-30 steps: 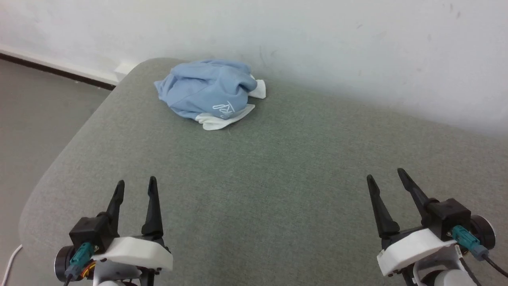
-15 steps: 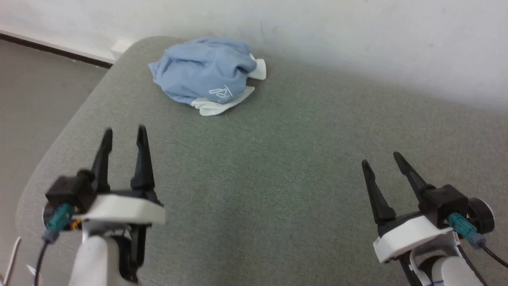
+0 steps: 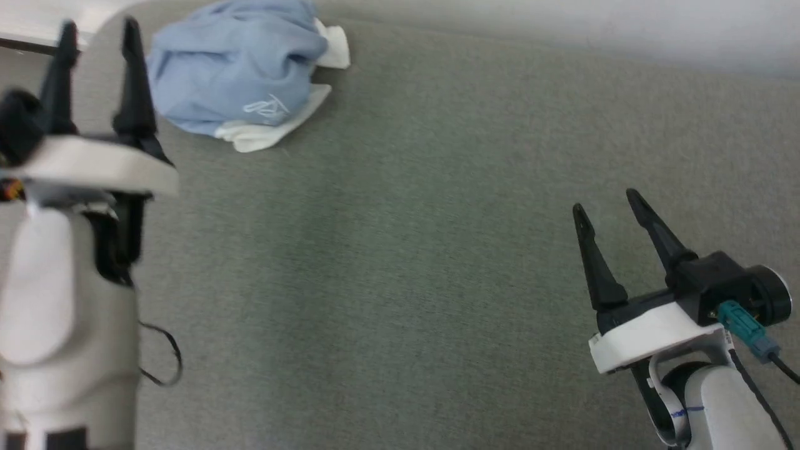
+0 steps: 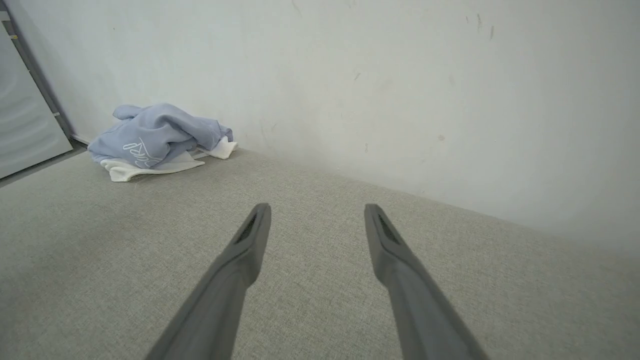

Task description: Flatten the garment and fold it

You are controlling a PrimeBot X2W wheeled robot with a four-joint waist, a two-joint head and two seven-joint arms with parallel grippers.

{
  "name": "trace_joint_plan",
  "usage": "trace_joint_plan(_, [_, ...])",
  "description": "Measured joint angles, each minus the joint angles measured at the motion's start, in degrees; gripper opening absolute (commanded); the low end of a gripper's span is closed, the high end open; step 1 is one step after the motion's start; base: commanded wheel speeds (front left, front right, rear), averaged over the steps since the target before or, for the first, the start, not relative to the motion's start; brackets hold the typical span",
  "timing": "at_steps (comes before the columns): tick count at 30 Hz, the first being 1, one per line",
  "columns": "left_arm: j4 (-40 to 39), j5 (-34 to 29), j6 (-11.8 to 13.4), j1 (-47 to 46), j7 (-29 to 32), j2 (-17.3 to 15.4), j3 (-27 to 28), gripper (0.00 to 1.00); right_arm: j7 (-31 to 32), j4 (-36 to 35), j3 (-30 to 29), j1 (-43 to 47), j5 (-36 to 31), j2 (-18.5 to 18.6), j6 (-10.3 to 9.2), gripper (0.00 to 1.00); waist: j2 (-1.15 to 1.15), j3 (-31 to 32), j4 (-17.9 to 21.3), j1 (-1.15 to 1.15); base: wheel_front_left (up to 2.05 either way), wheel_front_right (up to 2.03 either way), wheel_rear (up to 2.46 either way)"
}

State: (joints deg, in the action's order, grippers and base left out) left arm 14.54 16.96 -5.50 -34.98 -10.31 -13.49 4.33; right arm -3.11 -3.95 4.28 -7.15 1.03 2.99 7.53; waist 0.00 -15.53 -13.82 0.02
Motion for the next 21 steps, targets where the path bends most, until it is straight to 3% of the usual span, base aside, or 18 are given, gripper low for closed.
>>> trace_joint_plan(9, [17.41,8.39,-0.52,-14.89,8.69,-9.14,-4.46,1.0,-1.66,0.53,1.27,-2.58,0.41,-0.01,0.0,1.0,0.0,-6.84,4.93,0.0,0.0,0.0,0.0])
trace_joint_plan(21, [36.76,21.96,-1.1,-24.36,31.1,-15.73,-8.77,1.0,-2.99,1.48,2.33,-4.54,1.02,-0.01,0.0,1.0,0.0,-14.1,9.44,-0.01,0.0,0.0,0.0])
